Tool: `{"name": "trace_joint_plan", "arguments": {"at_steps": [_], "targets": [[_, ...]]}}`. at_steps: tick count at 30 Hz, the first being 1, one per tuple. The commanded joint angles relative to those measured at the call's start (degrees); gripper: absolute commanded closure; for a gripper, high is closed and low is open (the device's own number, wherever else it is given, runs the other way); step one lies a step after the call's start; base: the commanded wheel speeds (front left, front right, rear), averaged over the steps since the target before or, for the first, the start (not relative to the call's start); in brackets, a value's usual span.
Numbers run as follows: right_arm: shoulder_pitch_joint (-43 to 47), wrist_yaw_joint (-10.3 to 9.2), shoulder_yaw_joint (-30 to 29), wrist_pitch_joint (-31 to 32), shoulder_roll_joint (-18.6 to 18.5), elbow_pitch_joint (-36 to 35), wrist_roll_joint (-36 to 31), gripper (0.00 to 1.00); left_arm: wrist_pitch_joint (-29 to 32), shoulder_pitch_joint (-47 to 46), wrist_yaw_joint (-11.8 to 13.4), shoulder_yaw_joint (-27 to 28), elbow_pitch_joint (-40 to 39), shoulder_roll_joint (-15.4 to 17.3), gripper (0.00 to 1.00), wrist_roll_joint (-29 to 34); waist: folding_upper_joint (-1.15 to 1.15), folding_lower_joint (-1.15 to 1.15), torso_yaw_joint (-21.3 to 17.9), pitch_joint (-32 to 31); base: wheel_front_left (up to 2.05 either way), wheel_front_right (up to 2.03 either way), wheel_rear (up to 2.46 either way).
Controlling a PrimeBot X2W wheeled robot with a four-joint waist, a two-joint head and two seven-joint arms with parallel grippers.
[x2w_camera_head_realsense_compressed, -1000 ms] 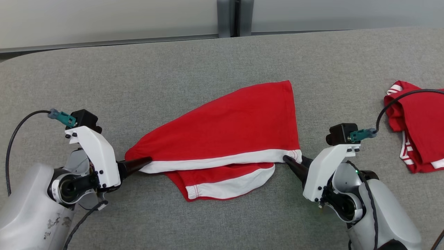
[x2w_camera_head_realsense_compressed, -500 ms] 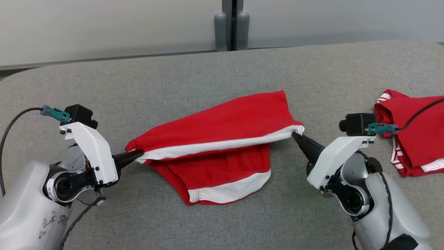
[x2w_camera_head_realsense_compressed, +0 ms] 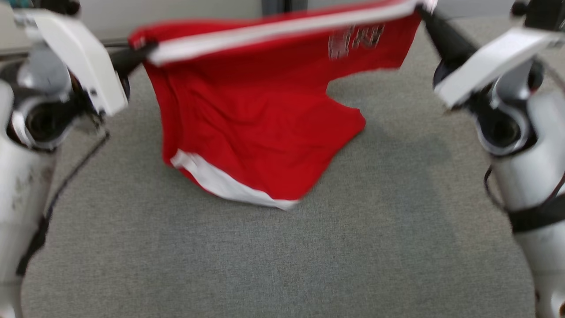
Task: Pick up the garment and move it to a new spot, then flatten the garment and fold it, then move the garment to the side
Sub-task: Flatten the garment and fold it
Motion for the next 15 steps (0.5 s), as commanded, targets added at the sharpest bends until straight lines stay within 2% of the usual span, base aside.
{"name": "trace_joint_plan", "arguments": {"at_steps": [1, 7, 15], "targets": [[-3.53, -0.02, -0.21, -0.68, -0.86, 0.94, 0.49, 1.0, -0.53, -3.46, 0.21, -0.05, 0.88, -0.11, 1.0, 1.15, 0.0, 0.0, -0.23, 4.42, 0.0, 0.0, 0.0], [-19.17, -0.03, 0.32, -3.75, -2.09, 5.41, 2.68, 1.0, -2.91, -19.12, -0.35, -0.65, 7.49, -0.95, 1.0, 5.92, 0.0, 0.0, -0.67, 10.02, 0.0, 0.0, 0.0], [-32.7, -0.07, 2.44, -9.81, -4.19, 9.75, 5.26, 1.0, -8.2, -32.66, -1.55, -0.92, 16.55, -2.97, 1.0, 8.12, 0.0, 0.0, -1.72, 11.96, 0.0, 0.0, 0.0]]}}
